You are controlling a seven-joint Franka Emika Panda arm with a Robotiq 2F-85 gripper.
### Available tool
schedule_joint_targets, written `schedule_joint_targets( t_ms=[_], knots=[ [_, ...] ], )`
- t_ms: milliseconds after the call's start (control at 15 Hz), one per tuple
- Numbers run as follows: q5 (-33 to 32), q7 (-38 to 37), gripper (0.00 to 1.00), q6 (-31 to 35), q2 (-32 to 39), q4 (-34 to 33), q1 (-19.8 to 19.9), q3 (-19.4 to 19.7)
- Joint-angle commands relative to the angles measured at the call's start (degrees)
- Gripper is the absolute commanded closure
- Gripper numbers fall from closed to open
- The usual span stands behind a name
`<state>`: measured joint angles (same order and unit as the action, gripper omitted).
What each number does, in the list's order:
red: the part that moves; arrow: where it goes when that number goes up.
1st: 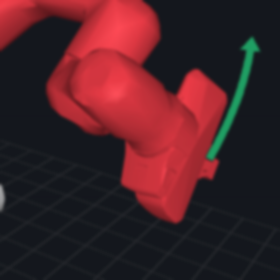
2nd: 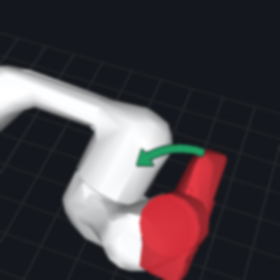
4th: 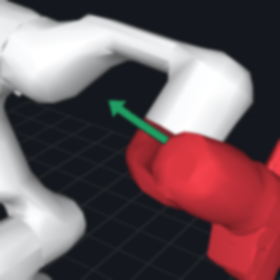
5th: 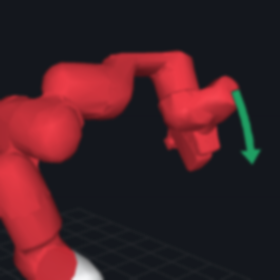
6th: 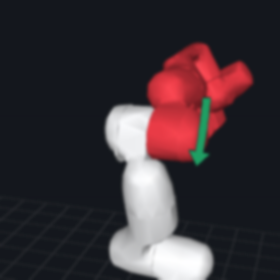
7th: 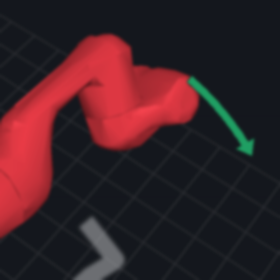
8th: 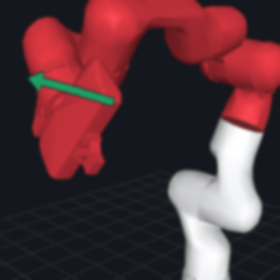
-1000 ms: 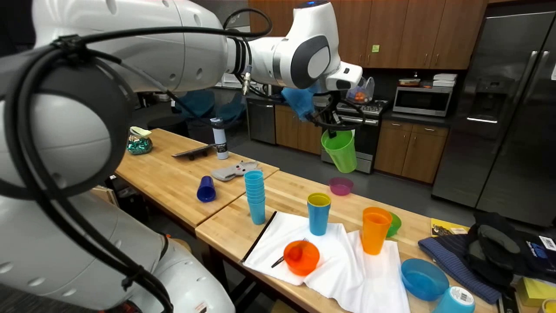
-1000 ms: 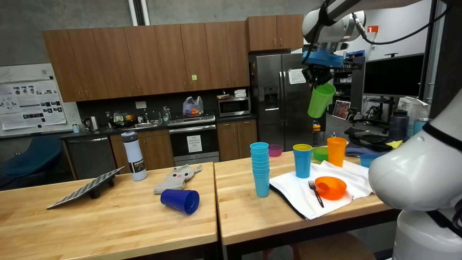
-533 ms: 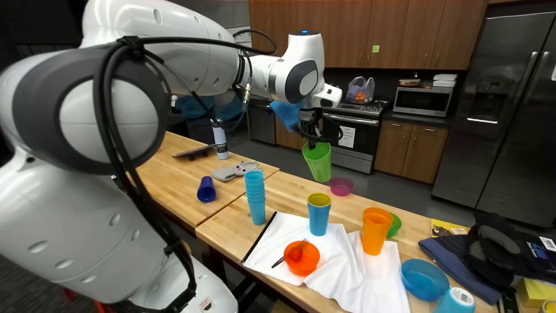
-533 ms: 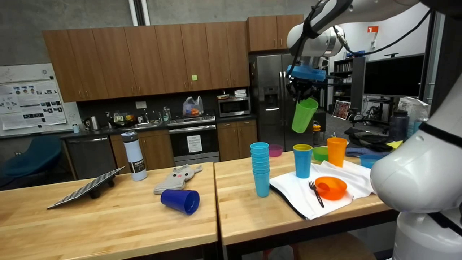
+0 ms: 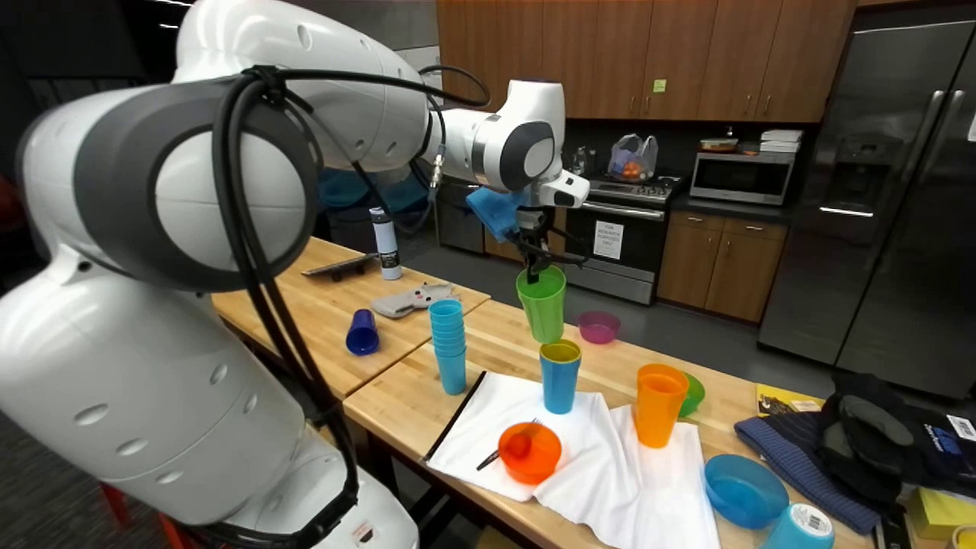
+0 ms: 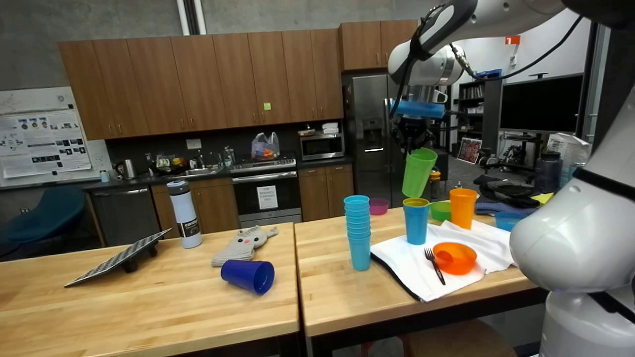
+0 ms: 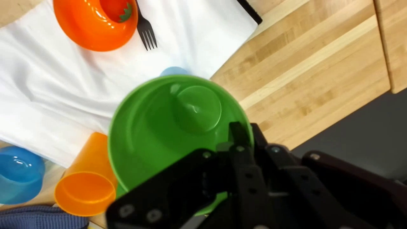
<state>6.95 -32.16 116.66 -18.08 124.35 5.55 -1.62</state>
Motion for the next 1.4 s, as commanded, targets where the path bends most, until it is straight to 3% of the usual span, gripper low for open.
schedule_joint_targets(
  t_ms=[0, 1333],
  knots=[
    [0.29, -0.17, 0.98, -2.88, 1.13, -1.59, 0.34, 0.74],
    [0.09, -0.70, 0.98, -2.18, 6.88, -5.27, 1.03, 2.82]
  ],
)
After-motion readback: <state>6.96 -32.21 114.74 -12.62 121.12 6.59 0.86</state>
